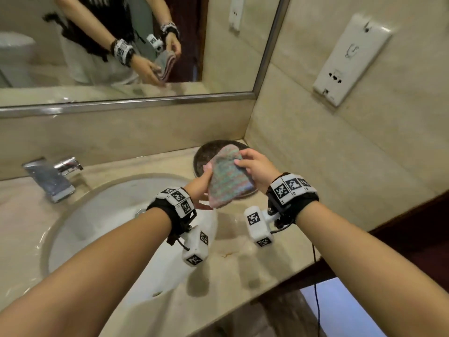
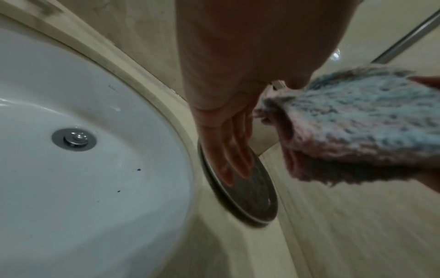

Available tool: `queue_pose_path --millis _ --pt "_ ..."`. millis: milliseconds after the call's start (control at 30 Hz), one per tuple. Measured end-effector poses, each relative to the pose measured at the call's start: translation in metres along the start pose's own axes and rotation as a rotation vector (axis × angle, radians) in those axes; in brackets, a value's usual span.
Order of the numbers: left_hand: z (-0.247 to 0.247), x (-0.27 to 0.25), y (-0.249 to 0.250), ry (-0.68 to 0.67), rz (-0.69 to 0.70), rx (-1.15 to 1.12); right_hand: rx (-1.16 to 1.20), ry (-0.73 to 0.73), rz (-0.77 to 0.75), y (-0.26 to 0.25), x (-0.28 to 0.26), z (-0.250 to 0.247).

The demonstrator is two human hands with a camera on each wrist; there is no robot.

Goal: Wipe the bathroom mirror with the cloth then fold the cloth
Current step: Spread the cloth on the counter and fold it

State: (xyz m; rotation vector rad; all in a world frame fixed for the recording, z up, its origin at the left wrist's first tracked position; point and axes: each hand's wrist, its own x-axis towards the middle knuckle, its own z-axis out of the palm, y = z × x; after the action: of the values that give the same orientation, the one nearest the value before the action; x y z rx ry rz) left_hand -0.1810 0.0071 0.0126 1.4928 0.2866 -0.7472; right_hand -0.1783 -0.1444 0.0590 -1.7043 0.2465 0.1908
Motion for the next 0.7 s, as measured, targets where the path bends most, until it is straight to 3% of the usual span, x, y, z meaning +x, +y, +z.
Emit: queue_pose_path --millis 100,167,300,400,500,700 --pt "0.002 0.001 0.023 -0.163 -0.004 -0.253 0.034 0.001 -0.027 -0.015 0.008 -0.005" --pt "0.003 0.003 0.04 -0.195 0.016 -0.275 0.014 0.043 -0.029 -0.017 0.023 -0.011" --pt "0.012 0.024 0.065 -0.15 0.097 -0.248 0.004 0.177 0.047 -0.01 0.065 -0.032" --pt "0.017 0.052 0.074 -0.044 0.153 -0.151 -0.031 0.212 0.096 0.001 0.103 -0.044" --pt "0.015 0.094 0.075 0.016 0.152 -0.148 -0.105 0.184 0.125 0.015 0.137 -0.049" --pt "0.008 0.167 0.064 0.123 0.134 -0.19 -0.02 0.12 0.203 0.055 0.198 -0.056"
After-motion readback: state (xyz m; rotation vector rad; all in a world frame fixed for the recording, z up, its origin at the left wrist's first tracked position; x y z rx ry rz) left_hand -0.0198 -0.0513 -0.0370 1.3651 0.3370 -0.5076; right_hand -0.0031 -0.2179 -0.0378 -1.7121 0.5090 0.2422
